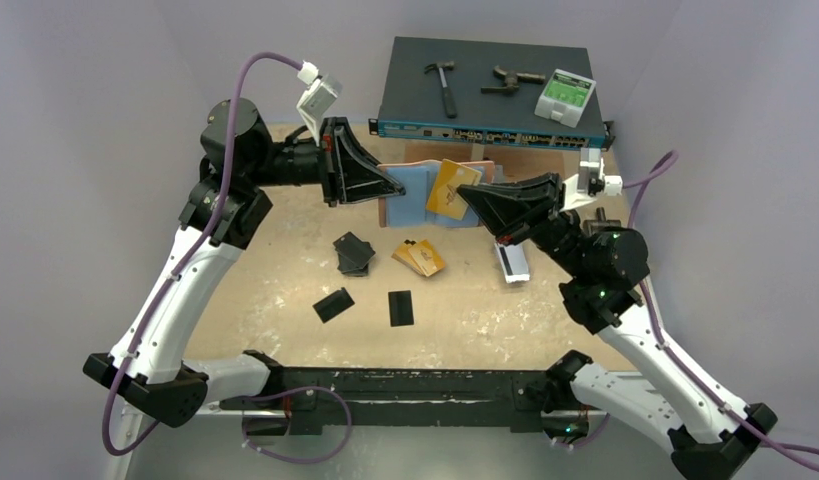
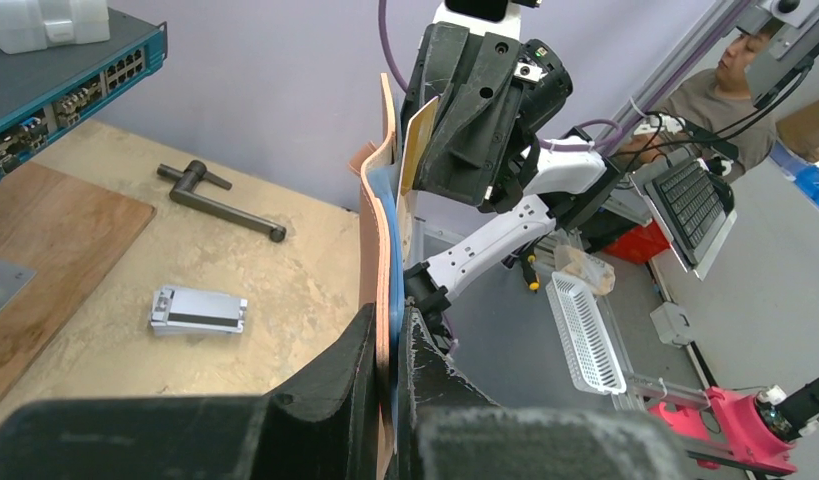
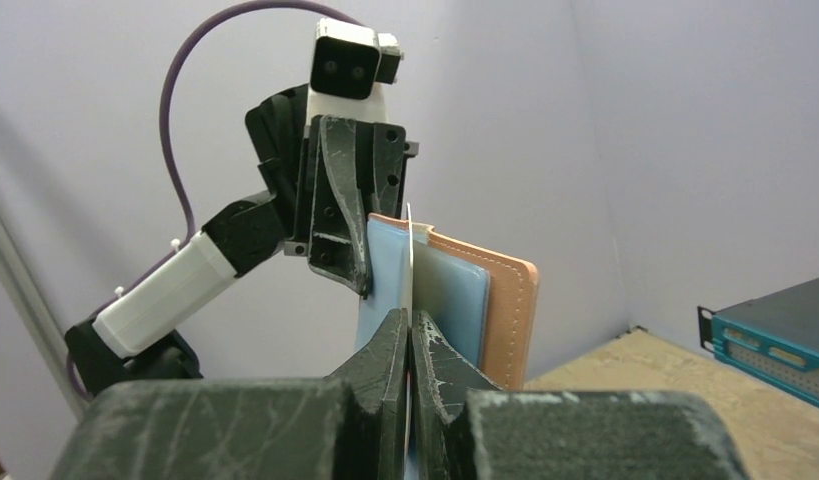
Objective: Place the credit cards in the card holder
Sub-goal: Insert the credit card into the card holder, then place the card holder at the center of the board.
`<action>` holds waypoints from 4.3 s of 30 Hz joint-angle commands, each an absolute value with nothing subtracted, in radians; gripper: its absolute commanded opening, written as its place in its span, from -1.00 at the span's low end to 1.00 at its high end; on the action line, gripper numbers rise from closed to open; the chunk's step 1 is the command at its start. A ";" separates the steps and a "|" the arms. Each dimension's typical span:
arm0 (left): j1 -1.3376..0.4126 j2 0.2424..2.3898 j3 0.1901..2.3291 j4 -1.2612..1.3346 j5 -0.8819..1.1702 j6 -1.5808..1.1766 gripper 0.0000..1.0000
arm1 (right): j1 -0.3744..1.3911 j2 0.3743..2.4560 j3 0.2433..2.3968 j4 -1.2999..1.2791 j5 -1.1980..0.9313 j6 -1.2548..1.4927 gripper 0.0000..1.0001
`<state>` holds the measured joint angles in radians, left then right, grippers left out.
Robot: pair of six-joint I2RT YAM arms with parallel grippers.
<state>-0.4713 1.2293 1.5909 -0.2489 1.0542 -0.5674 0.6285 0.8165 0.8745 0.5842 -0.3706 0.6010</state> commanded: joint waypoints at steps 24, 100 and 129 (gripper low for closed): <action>-0.474 1.195 1.597 -0.191 1.088 -0.606 -1.00 | 0.669 0.842 0.807 0.523 -0.326 0.539 -1.00; -0.432 1.128 1.381 -0.148 1.089 -0.655 -1.00 | 0.836 0.860 0.966 0.128 -0.102 0.356 0.26; -0.402 1.270 0.997 -0.401 0.955 -0.298 0.16 | 0.705 0.916 0.639 0.178 -0.349 0.590 -1.00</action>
